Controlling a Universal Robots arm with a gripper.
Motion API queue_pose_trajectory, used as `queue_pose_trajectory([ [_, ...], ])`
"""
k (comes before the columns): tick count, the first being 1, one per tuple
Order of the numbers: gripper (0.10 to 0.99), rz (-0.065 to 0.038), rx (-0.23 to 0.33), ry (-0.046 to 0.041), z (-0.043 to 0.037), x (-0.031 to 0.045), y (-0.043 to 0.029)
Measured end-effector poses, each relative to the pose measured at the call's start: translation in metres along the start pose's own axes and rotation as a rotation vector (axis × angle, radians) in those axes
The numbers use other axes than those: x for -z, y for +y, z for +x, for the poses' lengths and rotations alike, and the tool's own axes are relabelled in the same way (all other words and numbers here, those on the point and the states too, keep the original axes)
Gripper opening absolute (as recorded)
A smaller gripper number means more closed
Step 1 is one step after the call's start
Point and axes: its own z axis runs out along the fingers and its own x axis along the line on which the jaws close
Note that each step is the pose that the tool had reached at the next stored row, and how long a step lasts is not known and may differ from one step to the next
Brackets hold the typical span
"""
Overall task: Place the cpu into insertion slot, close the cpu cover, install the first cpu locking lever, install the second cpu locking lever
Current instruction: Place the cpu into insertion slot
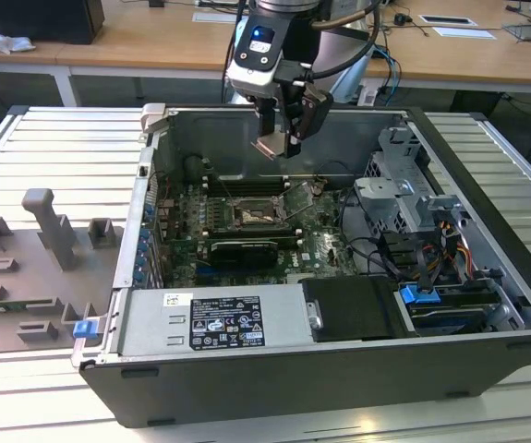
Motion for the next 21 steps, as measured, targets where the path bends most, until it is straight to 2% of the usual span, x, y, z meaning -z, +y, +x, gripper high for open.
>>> queue_pose_trajectory([
  [14,0.545,0.001,-0.007,-0.0018,-0.0001,-0.0053,-0.0004],
  [21,0.545,0.001,-0.052,-0.0073,-0.0001,-0.0069,-0.0006],
])
